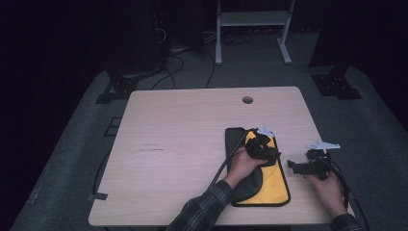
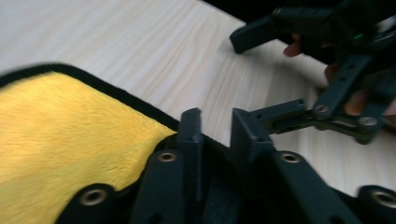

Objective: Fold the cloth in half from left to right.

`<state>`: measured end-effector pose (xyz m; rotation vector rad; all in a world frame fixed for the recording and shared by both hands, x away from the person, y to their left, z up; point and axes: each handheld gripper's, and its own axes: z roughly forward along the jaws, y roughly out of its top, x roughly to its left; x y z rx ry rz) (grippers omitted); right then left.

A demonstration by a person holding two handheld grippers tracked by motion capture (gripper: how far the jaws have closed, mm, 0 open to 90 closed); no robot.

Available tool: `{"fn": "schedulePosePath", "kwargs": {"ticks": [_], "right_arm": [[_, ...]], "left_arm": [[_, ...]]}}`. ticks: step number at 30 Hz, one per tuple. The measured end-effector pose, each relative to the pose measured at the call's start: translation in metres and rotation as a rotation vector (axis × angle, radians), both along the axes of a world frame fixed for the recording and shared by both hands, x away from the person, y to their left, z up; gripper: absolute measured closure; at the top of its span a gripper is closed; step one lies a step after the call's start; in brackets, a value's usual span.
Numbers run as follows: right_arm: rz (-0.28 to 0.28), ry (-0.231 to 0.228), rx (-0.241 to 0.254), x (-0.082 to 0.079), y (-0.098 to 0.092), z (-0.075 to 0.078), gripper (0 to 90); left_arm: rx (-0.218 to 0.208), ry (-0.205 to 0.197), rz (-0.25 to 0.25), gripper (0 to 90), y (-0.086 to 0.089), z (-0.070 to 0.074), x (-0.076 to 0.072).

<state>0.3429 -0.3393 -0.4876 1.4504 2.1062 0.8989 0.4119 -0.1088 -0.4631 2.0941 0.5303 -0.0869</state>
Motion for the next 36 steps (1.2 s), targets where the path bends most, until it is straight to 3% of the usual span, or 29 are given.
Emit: {"fn": "schedulePosePath", "kwargs": {"ticks": [1,2,3,8,9,11,13,16,17,19,21,28,32,36], "right_arm": [[0.000,0.000,0.000,0.000,0.000,0.000,1.8],[0.000,0.000,0.000,0.000,0.000,0.000,1.8],[0.000,0.001,0.001,0.000,0.000,0.000,1.8],[0.001,0.001,0.000,0.000,0.000,0.000,1.8],[0.002,0.001,0.000,0.000,0.000,0.000,1.9],[0.002,0.001,-0.001,0.000,0.000,0.000,1.8],[0.002,0.001,0.000,0.000,0.000,0.000,1.8],[0.002,0.001,0.000,0.000,0.000,0.000,1.8],[0.002,0.000,-0.001,0.000,0.000,0.000,1.9],[0.003,0.001,-0.001,0.000,0.000,0.000,1.8],[0.003,0.001,0.000,-0.001,0.000,0.000,1.8],[0.002,0.001,0.001,-0.001,0.000,0.000,1.8],[0.001,0.002,0.002,-0.001,0.000,0.000,1.8],[0.002,0.002,0.002,-0.001,0.000,0.000,1.8]], "left_arm": [[-0.015,0.000,0.002,62.7,0.005,0.004,-0.001],[-0.019,-0.008,0.004,62.7,0.012,0.008,-0.002],[-0.022,-0.020,0.018,55.7,0.021,0.014,-0.004],[-0.041,-0.042,0.086,49.6,0.065,0.024,-0.009],[-0.016,-0.068,0.121,46.8,0.081,0.025,-0.011],[-0.003,-0.076,0.142,46.0,0.090,0.024,-0.013],[0.020,-0.082,0.181,43.6,0.108,0.021,-0.013],[0.028,-0.080,0.205,43.0,0.118,0.018,-0.014],[0.049,-0.077,0.221,42.1,0.127,0.014,-0.014],[0.058,-0.075,0.228,41.5,0.131,0.012,-0.015],[0.096,-0.072,0.247,40.5,0.139,0.005,-0.017],[0.143,-0.059,0.252,40.6,0.138,-0.008,-0.020],[0.197,-0.080,0.250,40.9,0.134,-0.011,-0.027],[0.222,-0.112,0.266,42.3,0.133,-0.012,-0.034]]}}
